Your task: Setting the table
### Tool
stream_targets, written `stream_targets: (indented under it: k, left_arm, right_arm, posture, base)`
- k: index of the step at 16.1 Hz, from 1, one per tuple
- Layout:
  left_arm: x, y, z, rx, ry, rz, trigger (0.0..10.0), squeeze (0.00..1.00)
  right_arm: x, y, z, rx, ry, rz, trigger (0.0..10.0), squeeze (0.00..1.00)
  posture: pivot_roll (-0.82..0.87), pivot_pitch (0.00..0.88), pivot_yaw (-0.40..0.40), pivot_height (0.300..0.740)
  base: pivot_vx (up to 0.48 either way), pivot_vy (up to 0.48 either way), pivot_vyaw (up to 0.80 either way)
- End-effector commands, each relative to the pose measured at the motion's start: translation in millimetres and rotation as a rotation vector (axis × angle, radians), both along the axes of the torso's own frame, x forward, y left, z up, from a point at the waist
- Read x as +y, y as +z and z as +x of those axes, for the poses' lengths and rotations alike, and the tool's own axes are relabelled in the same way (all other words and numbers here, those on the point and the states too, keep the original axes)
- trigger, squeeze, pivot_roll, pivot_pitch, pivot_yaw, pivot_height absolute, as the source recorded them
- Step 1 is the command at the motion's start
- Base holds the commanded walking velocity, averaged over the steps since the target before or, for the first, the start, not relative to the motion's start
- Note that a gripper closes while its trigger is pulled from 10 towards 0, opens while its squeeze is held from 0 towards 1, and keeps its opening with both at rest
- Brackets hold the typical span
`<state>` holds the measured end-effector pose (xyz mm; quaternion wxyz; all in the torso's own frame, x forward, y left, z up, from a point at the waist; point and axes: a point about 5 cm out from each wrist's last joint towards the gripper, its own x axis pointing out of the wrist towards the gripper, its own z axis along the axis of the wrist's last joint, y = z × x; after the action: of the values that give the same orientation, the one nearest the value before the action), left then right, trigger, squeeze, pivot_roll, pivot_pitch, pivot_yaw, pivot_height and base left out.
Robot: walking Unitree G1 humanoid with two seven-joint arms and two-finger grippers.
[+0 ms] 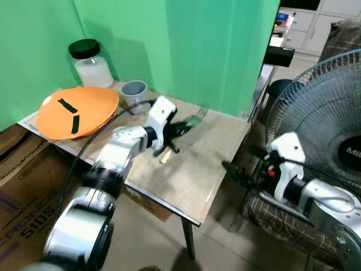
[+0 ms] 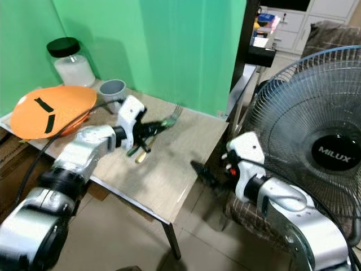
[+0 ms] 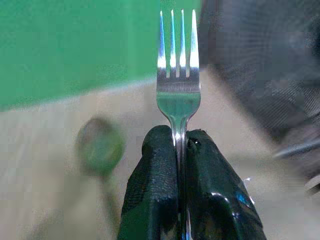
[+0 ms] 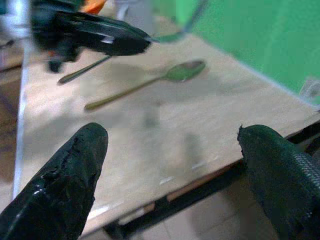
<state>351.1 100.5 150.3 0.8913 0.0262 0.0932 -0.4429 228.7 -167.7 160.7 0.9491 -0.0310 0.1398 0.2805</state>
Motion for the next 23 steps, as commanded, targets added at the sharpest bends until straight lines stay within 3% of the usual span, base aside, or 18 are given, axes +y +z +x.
stream_targets:
  k: [1, 3, 4, 5, 8, 9, 10, 13, 14, 15, 17, 20, 21, 23]
  left_arm:
    - [-1.8, 19, -7.3, -0.048, -0.050, -0.102, 0.0, 0.00]
    - [-3.8, 36, -23.2, -0.041, -0.095, -0.275, 0.0, 0.00]
    - [-0.6, 51, -46.3, -0.037, -0.172, -0.426, 0.0, 0.00]
    - [2.7, 55, -61.5, -0.037, -0.219, -0.475, 0.0, 0.00]
    - [7.5, 54, -80.5, -0.051, -0.201, -0.420, 0.0, 0.00]
    - [7.9, 56, -89.3, -0.076, -0.157, -0.391, 1.3, 0.00]
    - [6.0, 58, -101.2, -0.093, -0.112, -0.379, 10.0, 0.00]
    - [6.9, 51, -108.6, -0.125, 0.000, -0.282, 10.0, 0.00]
    - [10.8, 46, -109.1, -0.145, 0.077, -0.195, 10.0, 0.00]
    - [21.0, 35, -107.8, -0.182, 0.214, -0.044, 10.0, 0.00]
    - [37.1, 28, -105.7, -0.205, 0.421, -0.002, 10.0, 0.00]
    - [46.9, 24, -105.9, -0.210, 0.543, 0.022, 10.0, 0.00]
    - [53.3, 21, -107.0, -0.218, 0.615, 0.064, 10.0, 0.00]
    - [62.2, 16, -112.6, -0.241, 0.659, 0.121, 10.0, 0.00]
  right_arm:
    - [-2.1, 1, 1.7, -0.025, -0.042, -0.004, 10.0, 0.00]
    - [-0.1, 2, 2.9, -0.054, -0.087, 0.021, 10.0, 0.00]
    - [5.7, 5, 2.2, -0.079, -0.109, 0.080, 10.0, 0.00]
    - [8.9, 8, 0.9, -0.104, -0.124, 0.121, 10.0, 0.00]
    - [6.4, 7, -1.7, -0.119, -0.222, 0.153, 10.0, 0.00]
    - [6.5, 7, -4.0, -0.142, -0.260, 0.143, 10.0, 0.00]
    - [10.9, 9, -6.6, -0.164, -0.298, 0.168, 10.0, 0.00]
    - [13.1, 10, -5.5, -0.187, -0.342, 0.146, 10.0, 0.00]
    - [11.0, 12, -4.1, -0.196, -0.380, 0.151, 10.0, 0.00]
    - [7.6, 12, -4.1, -0.187, -0.429, 0.148, 10.0, 0.00]
    - [7.5, 7, -6.5, -0.166, -0.454, 0.122, 10.0, 0.00]
    - [5.8, 0, -7.0, -0.151, -0.470, 0.068, 10.0, 0.00]
    - [2.8, -2, -6.3, -0.154, -0.502, 0.047, 10.0, 0.00]
    - [-1.7, -4, -5.1, -0.153, -0.534, 0.032, 10.0, 0.00]
  posture:
    - [-0.06, 0.000, 0.094, 0.740]
    - [-0.05, 0.000, 0.093, 0.740]
    - [-0.05, 0.000, 0.092, 0.740]
    - [-0.04, 0.000, 0.087, 0.740]
    - [-0.04, 0.000, 0.081, 0.740]
    - [-0.04, 0.000, 0.080, 0.740]
    - [-0.04, 0.000, 0.080, 0.740]
    - [-0.04, 0.000, 0.082, 0.740]
    - [-0.04, 0.000, 0.082, 0.740]
    - [-0.04, 0.000, 0.086, 0.740]
    - [-0.03, 0.000, 0.087, 0.740]
    - [-0.02, 0.000, 0.080, 0.740]
    - [-0.01, 0.000, 0.077, 0.740]
    - [0.00, 0.000, 0.065, 0.740]
  base:
    - [0.000, 0.000, 0.00]
    - [0.000, 0.000, 0.00]
    - [0.000, 0.000, 0.00]
    - [0.000, 0.000, 0.00]
    - [0.000, 0.000, -0.27]
    - [0.000, 0.000, -0.80]
    - [0.000, 0.000, -0.80]
    - [0.000, 0.000, -0.80]
    - [0.000, 0.000, -0.80]
    - [0.000, 0.000, -0.80]
    - [0.000, 0.000, -0.80]
    - [0.000, 0.000, -0.80]
    - [0.000, 0.000, -0.80]
    - [0.000, 0.000, -0.80]
